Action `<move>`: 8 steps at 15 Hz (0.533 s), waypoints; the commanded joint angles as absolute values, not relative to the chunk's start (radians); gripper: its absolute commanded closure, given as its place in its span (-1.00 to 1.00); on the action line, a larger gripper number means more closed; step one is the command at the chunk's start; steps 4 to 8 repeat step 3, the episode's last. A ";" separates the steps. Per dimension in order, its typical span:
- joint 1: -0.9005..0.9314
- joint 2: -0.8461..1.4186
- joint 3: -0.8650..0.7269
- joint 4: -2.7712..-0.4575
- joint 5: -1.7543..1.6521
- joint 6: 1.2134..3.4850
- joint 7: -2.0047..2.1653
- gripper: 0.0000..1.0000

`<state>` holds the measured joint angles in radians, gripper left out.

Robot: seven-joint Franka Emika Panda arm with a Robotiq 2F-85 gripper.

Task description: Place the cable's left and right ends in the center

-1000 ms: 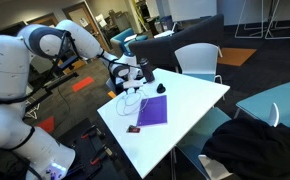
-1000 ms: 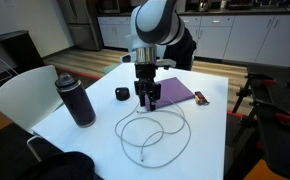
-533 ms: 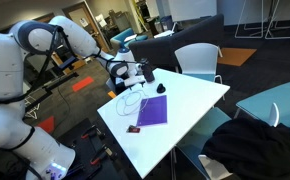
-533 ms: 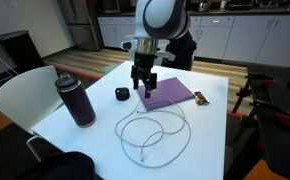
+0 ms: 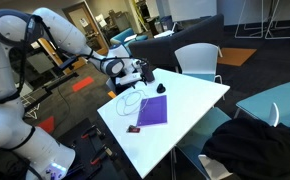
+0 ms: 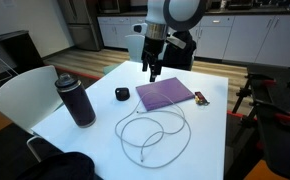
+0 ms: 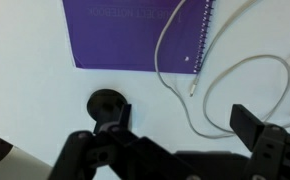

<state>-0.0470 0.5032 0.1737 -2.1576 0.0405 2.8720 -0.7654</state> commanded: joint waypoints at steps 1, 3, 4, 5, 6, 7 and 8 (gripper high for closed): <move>-0.067 0.490 0.188 -2.170 -0.010 2.871 -0.713 -1.00; -0.064 0.473 0.184 -2.186 -0.015 2.871 -0.698 -1.00; -0.064 0.473 0.184 -2.186 -0.015 2.871 -0.698 -1.00; -0.064 0.473 0.184 -2.186 -0.015 2.871 -0.698 -1.00; -0.064 0.473 0.184 -2.186 -0.015 2.871 -0.698 -1.00; -0.064 0.473 0.184 -2.186 -0.015 2.871 -0.698 -1.00; -0.064 0.473 0.184 -2.186 -0.015 2.871 -0.698 -1.00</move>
